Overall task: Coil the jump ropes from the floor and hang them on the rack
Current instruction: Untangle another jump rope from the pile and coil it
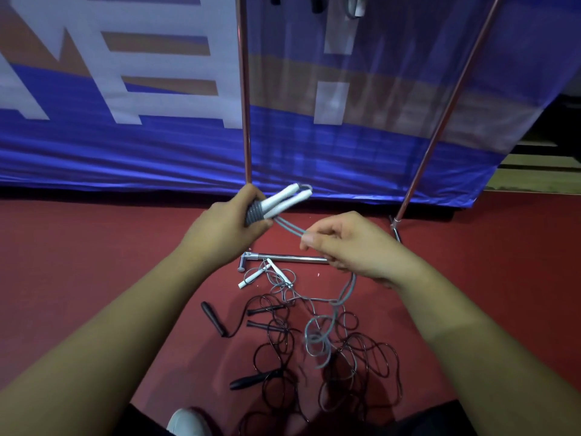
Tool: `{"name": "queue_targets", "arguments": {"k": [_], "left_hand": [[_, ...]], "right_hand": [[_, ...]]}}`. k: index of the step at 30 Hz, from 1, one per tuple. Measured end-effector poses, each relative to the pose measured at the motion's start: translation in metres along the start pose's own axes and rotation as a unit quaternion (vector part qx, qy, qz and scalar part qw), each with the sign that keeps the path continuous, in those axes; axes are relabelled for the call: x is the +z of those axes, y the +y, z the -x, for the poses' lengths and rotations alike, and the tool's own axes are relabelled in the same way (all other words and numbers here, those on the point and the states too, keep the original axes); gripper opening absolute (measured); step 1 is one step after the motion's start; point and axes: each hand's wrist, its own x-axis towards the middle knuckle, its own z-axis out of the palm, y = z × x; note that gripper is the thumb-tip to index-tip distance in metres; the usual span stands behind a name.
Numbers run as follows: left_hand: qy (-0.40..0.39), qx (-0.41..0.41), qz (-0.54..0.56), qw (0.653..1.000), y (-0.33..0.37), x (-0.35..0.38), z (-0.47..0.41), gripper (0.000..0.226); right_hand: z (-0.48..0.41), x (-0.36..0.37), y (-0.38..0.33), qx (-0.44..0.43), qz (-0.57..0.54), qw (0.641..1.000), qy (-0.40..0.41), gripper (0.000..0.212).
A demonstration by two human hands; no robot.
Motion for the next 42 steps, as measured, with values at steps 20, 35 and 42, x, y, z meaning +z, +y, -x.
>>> {"name": "queue_targets", "arguments": {"k": [20, 35, 42], "left_hand": [[-0.197, 0.227, -0.054, 0.952, 0.03, 0.008, 0.009, 0.023], [-0.035, 0.007, 0.446, 0.894, 0.043, -0.005, 0.002, 0.024], [-0.003, -0.07, 0.383, 0.921, 0.032, -0.013, -0.007, 0.016]], "right_hand": [[-0.003, -0.035, 0.008, -0.058, 0.04, 0.99, 0.12, 0.014], [-0.011, -0.018, 0.013, -0.029, -0.099, 0.995, -0.008, 0.01], [-0.008, -0.013, 0.013, -0.003, -0.072, 0.995, -0.063, 0.009]]}}
